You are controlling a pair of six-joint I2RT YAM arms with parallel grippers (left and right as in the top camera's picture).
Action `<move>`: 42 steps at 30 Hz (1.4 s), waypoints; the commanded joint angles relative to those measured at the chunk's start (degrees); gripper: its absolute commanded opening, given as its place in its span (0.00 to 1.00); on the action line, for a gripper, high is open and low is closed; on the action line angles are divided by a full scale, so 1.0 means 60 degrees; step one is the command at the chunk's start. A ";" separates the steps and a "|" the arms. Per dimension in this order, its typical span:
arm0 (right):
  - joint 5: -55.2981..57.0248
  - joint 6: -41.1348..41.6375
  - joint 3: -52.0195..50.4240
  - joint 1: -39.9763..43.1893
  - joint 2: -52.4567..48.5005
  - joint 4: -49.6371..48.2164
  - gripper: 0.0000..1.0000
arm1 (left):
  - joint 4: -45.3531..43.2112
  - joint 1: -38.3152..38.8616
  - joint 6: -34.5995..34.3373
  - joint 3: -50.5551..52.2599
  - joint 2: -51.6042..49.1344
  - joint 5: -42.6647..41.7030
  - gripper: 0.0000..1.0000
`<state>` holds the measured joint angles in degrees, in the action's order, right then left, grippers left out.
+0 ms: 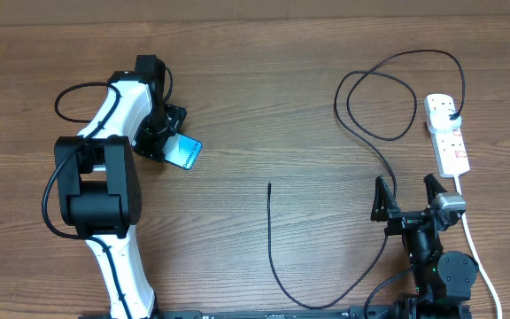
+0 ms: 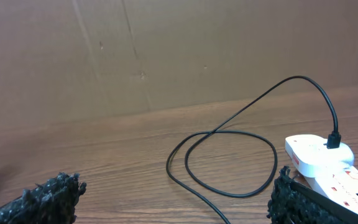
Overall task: Plug charger to phone and switch on socket
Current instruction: 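Close the left gripper on the phone's sides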
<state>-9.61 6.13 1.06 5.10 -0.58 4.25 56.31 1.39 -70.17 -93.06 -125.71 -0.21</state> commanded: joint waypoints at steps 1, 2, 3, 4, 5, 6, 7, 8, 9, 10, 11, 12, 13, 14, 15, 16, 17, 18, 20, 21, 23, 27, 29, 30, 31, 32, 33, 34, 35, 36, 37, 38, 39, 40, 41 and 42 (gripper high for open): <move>0.0066 -0.0036 -0.0098 -0.0055 0.0069 -0.0036 1.00 | 0.0066 0.0025 -0.0018 0.0011 -0.0408 0.0098 0.91; 0.0066 -0.0036 -0.0098 -0.0055 0.0069 -0.0036 1.00 | 0.0066 0.0022 -0.0018 0.0011 -0.0408 0.0098 0.91; 0.0066 -0.0036 -0.0098 -0.0055 0.0069 -0.0040 1.00 | 0.0062 0.0022 -0.0018 0.0011 -0.0408 0.0098 0.91; 0.0066 -0.0036 -0.0098 -0.0055 0.0069 -0.0036 1.00 | 0.0066 0.0022 -0.0018 0.0011 -0.0408 0.0098 0.90; 0.0066 -0.0036 -0.0098 -0.0055 0.0069 -0.0036 1.00 | 0.0066 0.0022 -0.0018 0.0011 -0.0408 0.0098 0.89; 0.0066 -0.0036 -0.0098 -0.0055 0.0069 -0.0040 1.00 | 0.0066 0.0022 -0.0018 0.0011 -0.0408 0.0098 0.88; 0.0066 -0.0036 -0.0098 -0.0055 0.0069 -0.0036 1.00 | 0.0066 0.0025 -0.0018 0.0011 -0.0408 0.0098 0.88; 0.0066 -0.0036 -0.0098 -0.0055 0.0069 -0.0036 1.00 | 0.0062 0.0022 -0.0018 0.0011 -0.0408 0.0098 0.87; 0.0066 -0.0036 -0.0098 -0.0055 0.0069 -0.0036 1.00 | 0.0062 0.0025 -0.0018 0.0011 -0.0408 0.0098 0.86; 0.0066 -0.0036 -0.0098 -0.0055 0.0069 -0.0040 1.00 | 0.0062 0.0025 -0.0018 0.0011 -0.0408 0.0098 0.86; 0.0066 -0.0036 -0.0098 -0.0055 0.0069 -0.0040 1.00 | 0.0062 0.0022 -0.0018 0.0011 -0.0408 0.0098 0.86; 0.0066 -0.0036 -0.0098 -0.0055 0.0069 -0.0036 1.00 | 0.0066 0.0025 -0.0018 0.0011 -0.0408 0.0098 0.85; 0.0066 -0.0036 -0.0098 -0.0055 0.0069 -0.0036 1.00 | 0.0066 0.0022 -0.0018 0.0011 -0.0408 0.0098 0.85; 0.0066 -0.0036 -0.0098 -0.0055 0.0069 -0.0036 1.00 | 0.0066 0.0022 -0.0018 0.0011 -0.0408 0.0098 0.85; 0.0066 -0.0036 -0.0098 -0.0055 0.0069 -0.0036 1.00 | 0.0066 0.0022 -0.0018 0.0011 -0.0408 0.0098 0.84; 0.0066 -0.0036 -0.0098 -0.0055 0.0069 -0.0036 1.00 | 0.0066 0.0022 -0.0018 0.0011 -0.0408 0.0098 0.84; 0.0066 -0.0036 -0.0098 -0.0055 0.0069 -0.0036 1.00 | 0.0066 0.0025 -0.0018 0.0011 -0.0408 0.0098 0.83; 0.0066 -0.0036 -0.0098 -0.0055 0.0069 -0.0036 1.00 | 0.0066 0.0022 -0.0018 0.0011 -0.0408 0.0098 0.83; 0.0066 -0.0036 -0.0098 -0.0055 0.0069 -0.0040 1.00 | 0.0066 0.0022 -0.0018 0.0011 -0.0408 0.0098 0.82; 0.0066 -0.0036 -0.0098 -0.0055 0.0069 -0.0036 1.00 | 0.0066 0.0025 -0.0018 0.0011 -0.0408 0.0098 0.81; 0.0066 -0.0036 -0.0098 -0.0055 0.0069 -0.0036 1.00 | 0.0066 0.0022 -0.0018 0.0011 -0.0408 0.0098 0.80; 0.0066 -0.0036 -0.0098 -0.0055 0.0069 -0.0036 1.00 | 0.0066 0.0022 -0.0018 0.0011 -0.0408 0.0098 0.77; 0.0066 -0.0036 -0.0098 -0.0055 0.0069 -0.0036 1.00 | 0.0066 0.0022 -0.0018 0.0011 -0.0408 0.0098 0.75; 0.0066 -0.0036 -0.0098 -0.0055 0.0069 -0.0036 1.00 | 0.0066 0.0022 -0.0018 0.0011 -0.0408 0.0098 0.75; 0.0066 -0.0036 -0.0098 -0.0055 0.0069 -0.0036 1.00 | 0.0066 0.0022 -0.0018 0.0011 -0.0408 0.0098 0.74; 0.0066 -0.0036 -0.0098 -0.0055 0.0069 -0.0036 1.00 | 0.0066 0.0022 -0.0018 0.0011 -0.0408 0.0098 0.74; 0.0066 -0.0036 -0.0098 -0.0055 0.0069 -0.0036 1.00 | 0.0066 0.0022 -0.0018 0.0011 -0.0408 0.0098 0.73; 0.0066 -0.0036 -0.0098 -0.0055 0.0069 -0.0040 1.00 | 0.0066 0.0022 -0.0018 0.0011 -0.0408 0.0098 0.72; 0.0066 -0.0036 -0.0098 -0.0055 0.0069 -0.0036 1.00 | 0.0066 0.0025 -0.0018 0.0011 -0.0408 0.0098 0.72; 0.0066 -0.0036 -0.0098 -0.0055 0.0069 -0.0040 1.00 | 0.0062 0.0022 -0.0018 0.0011 -0.0408 0.0098 0.70; 0.0066 -0.0036 -0.0098 -0.0055 0.0069 -0.0036 1.00 | 0.0066 0.0022 -0.0018 0.0011 -0.0408 0.0098 0.70; 0.0066 -0.0036 -0.0098 -0.0055 0.0069 -0.0040 1.00 | 0.0066 0.0022 -0.0018 0.0011 -0.0408 0.0098 0.67; 0.0066 -0.0036 -0.0098 -0.0055 0.0069 -0.0040 1.00 | 0.0062 0.0022 -0.0018 0.0011 -0.0408 0.0098 0.66; 0.0066 -0.0036 -0.0098 -0.0055 0.0069 -0.0036 1.00 | 0.0062 0.0022 -0.0018 0.0011 -0.0408 0.0098 0.64; 0.0066 -0.0036 -0.0098 -0.0055 0.0069 -0.0040 1.00 | 0.0066 0.0022 -0.0018 0.0011 -0.0408 0.0102 0.61; 0.0066 -0.0036 -0.0098 -0.0055 0.0069 -0.0036 1.00 | 0.0066 0.0022 -0.0015 0.0011 -0.0408 0.0102 0.59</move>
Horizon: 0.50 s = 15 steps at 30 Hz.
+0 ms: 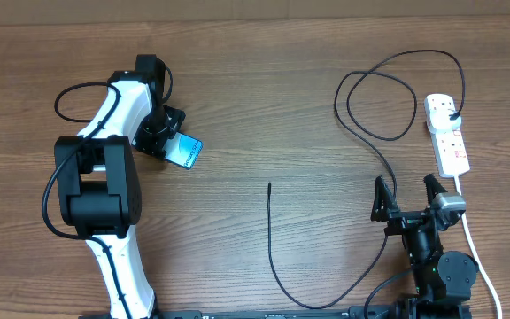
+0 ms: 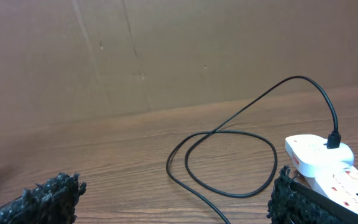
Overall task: Plug charger to phone and switch on socket
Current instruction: 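Close the left gripper on the phone's sides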
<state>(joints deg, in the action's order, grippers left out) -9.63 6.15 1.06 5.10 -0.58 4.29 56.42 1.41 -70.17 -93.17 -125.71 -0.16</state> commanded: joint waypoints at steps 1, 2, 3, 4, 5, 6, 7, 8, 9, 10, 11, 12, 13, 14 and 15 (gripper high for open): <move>0.0069 -0.0040 -0.0098 -0.0055 0.0069 -0.0044 1.00 | 0.0047 0.0018 -0.0015 0.0029 -0.0408 0.0095 0.57; 0.0069 -0.0040 -0.0098 -0.0055 0.0069 -0.0047 1.00 | 0.0047 0.0018 -0.0015 0.0029 -0.0408 0.0095 0.56; 0.0069 -0.0040 -0.0098 -0.0055 0.0069 -0.0044 1.00 | 0.0047 0.0018 -0.0015 0.0029 -0.0408 0.0091 0.52; 0.0069 -0.0040 -0.0098 -0.0055 0.0069 -0.0044 1.00 | 0.0047 0.0018 -0.0015 0.0029 -0.0408 0.0091 0.49; 0.0069 -0.0040 -0.0098 -0.0055 0.0069 -0.0047 1.00 | 0.0047 0.0022 -0.0015 0.0029 -0.0408 0.0091 0.45; 0.0069 -0.0040 -0.0098 -0.0055 0.0069 -0.0044 1.00 | 0.0047 0.0018 -0.0015 0.0029 -0.0408 0.0091 0.42; 0.0069 -0.0040 -0.0098 -0.0055 0.0069 -0.0044 1.00 | 0.0047 0.0018 -0.0015 0.0029 -0.0408 0.0091 0.40; 0.0069 -0.0040 -0.0098 -0.0055 0.0069 -0.0044 1.00 | 0.0047 0.0022 -0.0015 0.0029 -0.0408 0.0091 0.38; 0.0069 -0.0040 -0.0098 -0.0055 0.0069 -0.0047 1.00 | 0.0047 0.0018 -0.0015 0.0029 -0.0408 0.0091 0.35; 0.0069 -0.0040 -0.0098 -0.0055 0.0069 -0.0047 1.00 | 0.0047 0.0022 -0.0015 0.0029 -0.0408 0.0091 0.29; 0.0069 -0.0040 -0.0098 -0.0055 0.0069 -0.0044 1.00 | 0.0047 0.0018 -0.0015 0.0029 -0.0408 0.0091 0.20; 0.0069 -0.0040 -0.0098 -0.0055 0.0069 -0.0044 1.00 | 0.0047 0.0018 -0.0015 0.0029 -0.0408 0.0091 0.16; 0.0069 -0.0040 -0.0098 -0.0055 0.0069 -0.0047 1.00 | 0.0047 0.0018 -0.0015 0.0029 -0.0408 0.0091 0.04; 0.0069 -0.0040 -0.0098 -0.0055 0.0069 -0.0044 1.00 | 0.0047 0.0018 -0.0015 0.0029 -0.0408 0.0080 0.04; 0.0069 -0.0040 -0.0098 -0.0055 0.0069 -0.0044 1.00 | 0.0047 0.0018 -0.0015 0.0029 -0.0408 0.0040 0.04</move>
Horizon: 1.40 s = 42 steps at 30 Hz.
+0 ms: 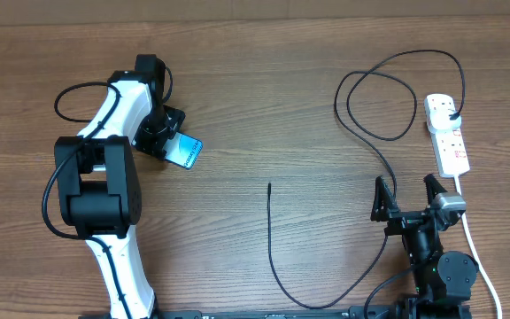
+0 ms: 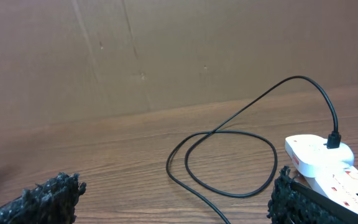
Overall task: Plug charger to phone and switch on socket
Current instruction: 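Close the left gripper on the phone's sides, then lift the phone with the left gripper and tilt it upright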
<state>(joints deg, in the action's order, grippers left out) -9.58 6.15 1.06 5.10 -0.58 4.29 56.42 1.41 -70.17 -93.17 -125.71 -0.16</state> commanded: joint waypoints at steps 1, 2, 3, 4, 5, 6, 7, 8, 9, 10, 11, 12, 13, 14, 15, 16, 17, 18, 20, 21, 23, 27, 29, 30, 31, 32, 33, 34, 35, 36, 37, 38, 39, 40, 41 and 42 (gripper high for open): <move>0.0062 -0.0040 -0.0098 -0.0055 0.0069 -0.0044 1.00 | 0.0047 0.0018 -0.0015 0.0025 -0.0408 -0.0007 0.04; 0.0062 -0.0040 -0.0098 -0.0055 0.0069 -0.0044 1.00 | 0.0047 0.0018 -0.0015 0.0025 -0.0404 -0.0164 0.04; 0.0062 -0.0040 -0.0098 -0.0055 0.0069 -0.0044 1.00 | 0.0051 0.0018 -0.0015 0.0018 -0.0404 -0.0168 0.04; 0.0062 -0.0040 -0.0098 -0.0055 0.0069 -0.0044 1.00 | 0.0051 0.0018 -0.0015 0.0011 -0.0404 -0.0168 0.04; 0.0062 -0.0040 -0.0098 -0.0055 0.0069 -0.0047 1.00 | 0.0058 0.0018 -0.0011 0.0000 -0.0404 -0.0168 0.04; 0.0062 -0.0040 -0.0098 -0.0055 0.0069 -0.0044 1.00 | 0.0058 0.0018 0.0022 -0.0004 -0.0401 -0.0168 0.04; 0.0062 -0.0040 -0.0098 -0.0055 0.0069 -0.0044 1.00 | 0.0058 0.0018 0.0058 -0.0007 -0.0386 -0.0168 0.04; 0.0062 -0.0040 -0.0098 -0.0055 0.0069 -0.0047 1.00 | 0.0058 0.0018 0.0106 -0.0018 -0.0386 -0.0168 0.04; 0.0062 -0.0040 -0.0098 -0.0055 0.0069 -0.0044 1.00 | 0.0066 0.0018 0.0182 -0.0047 -0.0364 -0.0168 0.04; 0.0062 -0.0040 -0.0098 -0.0055 0.0069 -0.0044 1.00 | 0.0084 0.0018 0.0240 -0.0073 -0.0346 -0.0168 0.04; 0.0062 -0.0040 -0.0098 -0.0055 0.0069 -0.0044 1.00 | 0.0124 0.0018 0.0270 -0.0109 -0.0324 -0.0168 0.04; 0.0062 -0.0040 -0.0098 -0.0055 0.0069 -0.0044 1.00 | 0.0157 0.0018 0.0321 -0.0149 -0.0288 -0.0160 0.04; 0.0062 -0.0040 -0.0098 -0.0055 0.0069 -0.0044 1.00 | 0.0193 0.0018 0.0353 -0.0204 -0.0262 -0.0157 0.04; 0.0062 -0.0040 -0.0098 -0.0055 0.0069 -0.0044 1.00 | 0.0273 0.0018 0.0375 -0.0273 -0.0226 -0.0157 0.04; 0.0062 -0.0040 -0.0098 -0.0055 0.0069 -0.0044 1.00 | 0.0350 0.0018 0.0379 -0.0368 -0.0193 -0.0153 0.04; 0.0062 -0.0040 -0.0098 -0.0055 0.0069 -0.0047 1.00 | 0.0426 0.0018 0.0382 -0.0459 -0.0160 -0.0153 0.04; 0.0062 -0.0040 -0.0098 -0.0055 0.0069 -0.0044 1.00 | 0.0568 0.0018 0.0386 -0.0623 -0.0135 -0.0149 0.04; 0.0062 -0.0040 -0.0098 -0.0055 0.0069 -0.0047 1.00 | 0.0674 0.0018 0.0419 -0.0758 -0.0135 -0.0157 0.04; 0.0062 -0.0040 -0.0098 -0.0055 0.0069 -0.0044 1.00 | 0.0914 0.0018 0.0419 -0.1053 -0.0135 -0.0153 0.04; 0.0062 -0.0040 -0.0098 -0.0055 0.0069 -0.0044 1.00 | 0.1016 0.0018 0.0419 -0.1169 -0.0135 -0.0157 0.04; 0.0062 -0.0040 -0.0098 -0.0055 0.0069 -0.0044 1.00 | 0.1180 0.0018 0.0419 -0.1381 -0.0135 -0.0160 0.04; 0.0062 -0.0040 -0.0098 -0.0055 0.0069 -0.0044 1.00 | 0.1373 0.0018 0.0492 -0.1643 -0.0135 -0.0495 0.04; 0.0062 -0.0040 -0.0098 -0.0055 0.0069 -0.0047 1.00 | 0.1366 0.0018 0.0634 -0.1763 -0.0135 -0.1184 0.04; 0.0062 -0.0040 -0.0098 -0.0055 0.0069 -0.0047 1.00 | 0.1362 0.0018 0.0637 -0.1796 -0.0135 -0.1453 0.04; 0.0062 -0.0040 -0.0098 -0.0055 0.0069 -0.0044 1.00 | 0.1351 0.0018 0.0663 -0.1832 -0.0135 -0.1705 0.04; 0.0062 -0.0040 -0.0098 -0.0055 0.0069 -0.0047 1.00 | 0.1341 0.0018 0.0667 -0.1872 -0.0135 -0.2051 0.04; 0.0062 -0.0040 -0.0098 -0.0055 0.0069 -0.0047 1.00 | 0.1326 0.0018 0.0667 -0.1920 -0.0135 -0.2437 0.04; 0.0062 -0.0040 -0.0098 -0.0055 0.0069 -0.0047 1.00 | 0.1322 0.0018 0.0667 -0.1942 -0.0135 -0.2586 0.04; 0.0062 -0.0040 -0.0098 -0.0055 0.0069 -0.0044 1.00 | 0.1308 0.0018 0.0667 -0.1989 -0.0135 -0.3027 0.04; 0.0062 -0.0040 -0.0098 -0.0055 0.0069 -0.0044 1.00 | 0.1304 0.0018 0.0667 -0.2022 -0.0135 -0.3359 0.04; 0.0062 -0.0040 -0.0098 -0.0055 0.0069 -0.0047 1.00 | 0.1297 0.0018 0.0667 -0.2051 -0.0135 -0.3778 0.04; 0.0062 -0.0040 -0.0098 -0.0055 0.0069 -0.0044 1.00 | 0.1297 0.0015 0.0670 -0.2073 -0.0135 -0.4011 0.04; 0.0062 -0.0040 -0.0098 -0.0055 0.0069 -0.0044 1.00 | 0.1290 0.0015 0.0667 -0.2091 -0.0135 -0.4550 0.04; 0.0062 -0.0040 -0.0098 -0.0055 0.0069 -0.0044 1.00 | 0.1290 0.0015 0.0670 -0.2098 -0.0135 -0.4918 0.04; 0.0062 -0.0040 -0.0098 -0.0055 0.0069 -0.0044 1.00 | 0.1290 0.0015 0.0678 -0.2109 -0.0135 -0.5344 0.04; 0.0062 -0.0040 -0.0098 -0.0055 0.0069 -0.0047 1.00 | 0.1293 0.0015 0.0725 -0.2109 -0.0135 -0.5752 0.04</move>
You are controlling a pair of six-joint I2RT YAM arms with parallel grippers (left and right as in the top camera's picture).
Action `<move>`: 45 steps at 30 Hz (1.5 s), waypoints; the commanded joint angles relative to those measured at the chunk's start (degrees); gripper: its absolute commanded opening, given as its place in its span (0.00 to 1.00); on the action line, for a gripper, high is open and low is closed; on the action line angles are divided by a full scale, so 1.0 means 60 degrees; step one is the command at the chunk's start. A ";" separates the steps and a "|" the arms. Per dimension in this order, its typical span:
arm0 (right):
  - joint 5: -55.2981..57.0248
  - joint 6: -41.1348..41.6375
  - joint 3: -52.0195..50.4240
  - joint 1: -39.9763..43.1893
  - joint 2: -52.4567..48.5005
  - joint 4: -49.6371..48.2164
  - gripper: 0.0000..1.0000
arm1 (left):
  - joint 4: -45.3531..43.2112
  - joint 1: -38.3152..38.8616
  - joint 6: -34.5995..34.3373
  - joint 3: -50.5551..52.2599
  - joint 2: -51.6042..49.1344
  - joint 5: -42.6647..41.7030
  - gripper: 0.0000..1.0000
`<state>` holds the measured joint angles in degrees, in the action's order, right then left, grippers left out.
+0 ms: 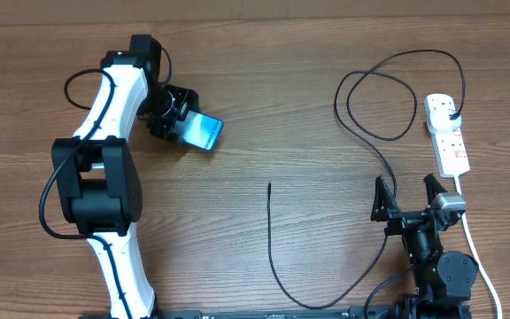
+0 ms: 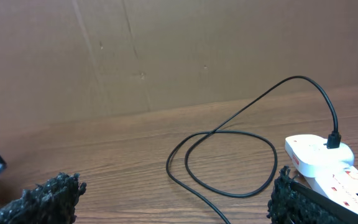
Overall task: Plug charger to phone and switch on socket
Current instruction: 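Lift the phone with the left gripper and tilt it upright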
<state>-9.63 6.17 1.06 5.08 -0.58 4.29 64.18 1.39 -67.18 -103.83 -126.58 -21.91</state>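
Observation:
My left gripper [image 1: 182,124] is shut on the phone [image 1: 207,134], whose blue screen faces up, at the table's upper left. The black charger cable [image 1: 269,221] runs from a plug in the white power strip [image 1: 447,135], loops at the upper right, curves along the front edge and ends at a free tip [image 1: 269,186] mid-table. Near the front right, my right gripper [image 1: 406,190] stands open and holds nothing. In the right wrist view the cable loop [image 2: 229,132] and the power strip [image 2: 319,153] lie ahead of the open right gripper [image 2: 176,199].
A brown cardboard wall [image 2: 166,56] closes off the table's far side. The strip's white lead [image 1: 473,241] runs down past the right arm's base. Bare wood table [image 1: 282,106] lies between the phone and the cable loop.
My left gripper has moved up and to the right with the phone, which now sits farther toward the table's middle. The right arm, cable and power strip have not moved.
At all three earlier moments my left gripper sat on the phone at the left of the table, shifting only slightly, while my right gripper stayed open by the strip. Now the phone is held farther right and up.

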 commanded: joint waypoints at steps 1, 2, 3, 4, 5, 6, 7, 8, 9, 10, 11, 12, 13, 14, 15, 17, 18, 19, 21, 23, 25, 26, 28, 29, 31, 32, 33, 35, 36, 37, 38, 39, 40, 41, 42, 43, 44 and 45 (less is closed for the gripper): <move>0.0069 -0.0044 -0.0098 -0.0051 0.0069 -0.0044 1.00 | 0.0007 0.0022 0.0248 -0.0331 0.0011 -0.2528 0.04; 0.0069 -0.0044 -0.0098 -0.0051 0.0069 -0.0047 1.00 | 0.0011 0.0018 0.0273 -0.0331 0.0011 -0.3005 0.04; 0.0069 -0.0044 -0.0098 -0.0051 0.0069 -0.0044 1.00 | 0.0015 0.0022 0.0280 -0.0331 0.0011 -0.3475 0.04; 0.0069 -0.0044 -0.0098 -0.0051 0.0069 -0.0047 1.00 | 0.0011 0.0022 0.0331 -0.0331 0.0011 -0.3905 0.04; 0.0069 -0.0044 -0.0098 -0.0051 0.0069 -0.0047 1.00 | 0.0007 0.0022 0.0379 -0.0331 0.0011 -0.4357 0.04; 0.0069 -0.0044 -0.0098 -0.0051 0.0069 -0.0047 1.00 | 0.0007 0.0022 0.0448 -0.0331 0.0011 -0.4881 0.04; 0.0069 -0.0044 -0.0098 -0.0051 0.0069 -0.0047 1.00 | 0.0007 0.0022 0.0550 -0.0331 0.0011 -0.5574 0.04; 0.0069 -0.0044 -0.0098 -0.0051 0.0069 -0.0047 1.00 | 0.0007 0.0022 0.0601 -0.0331 0.0011 -0.5847 0.04; 0.0069 -0.0044 -0.0098 -0.0051 0.0069 -0.0044 1.00 | 0.0007 0.0022 0.0721 -0.0331 0.0011 -0.6586 0.04; 0.0069 -0.0044 -0.0098 -0.0051 0.0069 -0.0044 1.00 | 0.0011 0.0022 0.0739 -0.0331 0.0011 -0.6991 0.04; 0.0069 -0.0044 -0.0098 -0.0051 0.0069 -0.0044 1.00 | 0.0007 0.0022 0.0739 -0.0331 0.0011 -0.7351 0.04; 0.0069 -0.0044 -0.0098 -0.0051 0.0069 -0.0047 1.00 | 0.0011 0.0022 0.0743 -0.0331 0.0011 -0.7588 0.04; 0.0069 -0.0044 -0.0098 -0.0051 0.0069 -0.0044 1.00 | 0.0011 0.0022 0.0805 -0.0331 0.0011 -0.7868 0.04; 0.0069 -0.0044 -0.0098 -0.0051 0.0069 -0.0047 1.00 | 0.0015 0.0022 0.0954 -0.0331 0.0011 -0.8102 0.04; 0.0069 -0.0044 -0.0098 -0.0051 0.0069 -0.0044 1.00 | 0.0015 0.0022 0.1035 -0.0331 0.0011 -0.8229 0.04; 0.0069 -0.0044 -0.0098 -0.0051 0.0069 -0.0044 1.00 | 0.0018 0.0022 0.1326 -0.0331 0.0011 -0.8721 0.04; 0.0069 -0.0044 -0.0098 -0.0051 0.0069 -0.0047 1.00 | 0.0022 0.0022 0.1384 -0.0331 0.0011 -0.8947 0.04; 0.0069 -0.0044 -0.0098 -0.0051 0.0069 -0.0044 1.00 | 0.0018 0.0022 0.1384 -0.0331 0.0011 -0.9074 0.04; 0.0069 -0.0044 -0.0098 -0.0051 0.0069 -0.0044 1.00 | 0.0018 0.0022 0.1384 -0.0331 0.0011 -0.9275 0.04; 0.0069 -0.0044 -0.0098 -0.0051 0.0069 -0.0047 1.00 | 0.0022 0.0022 0.1402 -0.0331 0.0011 -0.9439 0.04; 0.0069 -0.0044 -0.0098 -0.0051 0.0069 -0.0044 1.00 | 0.0022 0.0022 0.1490 -0.0331 0.0011 -0.9544 0.04; 0.0069 -0.0044 -0.0098 -0.0051 0.0069 -0.0044 1.00 | 0.0022 0.0022 0.1581 -0.0331 0.0011 -0.9610 0.04; 0.0069 -0.0044 -0.0098 -0.0051 0.0069 -0.0044 1.00 | 0.0026 0.0022 0.1756 -0.0331 0.0011 -0.9770 0.04; 0.0069 -0.0044 -0.0098 -0.0051 0.0069 -0.0047 1.00 | 0.0026 0.0022 0.1869 -0.0331 0.0011 -0.9919 0.04; 0.0069 -0.0044 -0.0098 -0.0051 0.0069 -0.0047 1.00 | 0.0058 0.0022 0.1996 -0.0331 0.0011 -1.0142 0.04; 0.0069 -0.0044 -0.0098 -0.0051 0.0069 -0.0044 1.00 | 0.0058 0.0022 0.1996 -0.0331 0.0011 -1.0247 0.04; 0.0069 -0.0044 -0.0098 -0.0051 0.0069 -0.0044 1.00 | 0.0058 0.0022 0.1996 -0.0331 0.0011 -1.0298 0.04; 0.0069 -0.0044 -0.0098 -0.0051 0.0069 -0.0044 1.00 | 0.0058 0.0022 0.1993 -0.0331 0.0011 -1.0295 0.04; 0.0069 -0.0044 -0.0098 -0.0051 0.0069 -0.0047 1.00 | 0.0058 0.0022 0.1996 -0.0331 0.0011 -1.0298 0.04; 0.0069 -0.0044 -0.0098 -0.0051 0.0069 -0.0044 1.00 | 0.0058 0.0022 0.1996 -0.0331 0.0011 -1.0298 0.04; 0.0069 -0.0044 -0.0098 -0.0051 0.0069 -0.0047 1.00 | 0.0058 0.0022 0.1996 -0.0331 0.0011 -1.0298 0.04; 0.0069 -0.0044 -0.0098 -0.0051 0.0069 -0.0047 1.00 | 0.0058 0.0022 0.1996 -0.0331 0.0011 -1.0298 0.04; 0.0069 -0.0044 -0.0098 -0.0051 0.0069 -0.0044 1.00 | 0.0055 0.0022 0.1996 -0.0331 0.0011 -1.0298 0.04; 0.0069 -0.0044 -0.0098 -0.0051 0.0069 -0.0044 1.00 | 0.0058 0.0022 0.1996 -0.0331 0.0011 -1.0298 0.04; 0.0069 -0.0044 -0.0098 -0.0051 0.0069 -0.0047 1.00 | 0.0055 0.0022 0.1996 -0.0331 0.0011 -1.0295 0.04; 0.0069 -0.0044 -0.0098 -0.0051 0.0069 -0.0044 1.00 | 0.0055 0.0022 0.2004 -0.0331 0.0011 -1.0291 0.04; 0.0069 -0.0044 -0.0098 -0.0051 0.0069 -0.0044 1.00 | 0.0058 0.0022 0.2073 -0.0328 0.0011 -1.0295 0.04; 0.0069 -0.0044 -0.0098 -0.0051 0.0069 -0.0047 1.00 | 0.0058 0.0022 0.2106 -0.0331 0.0011 -1.0295 0.04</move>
<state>-9.61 6.15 1.06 5.10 -0.58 4.27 64.53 1.41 -56.73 -103.92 -126.58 -80.18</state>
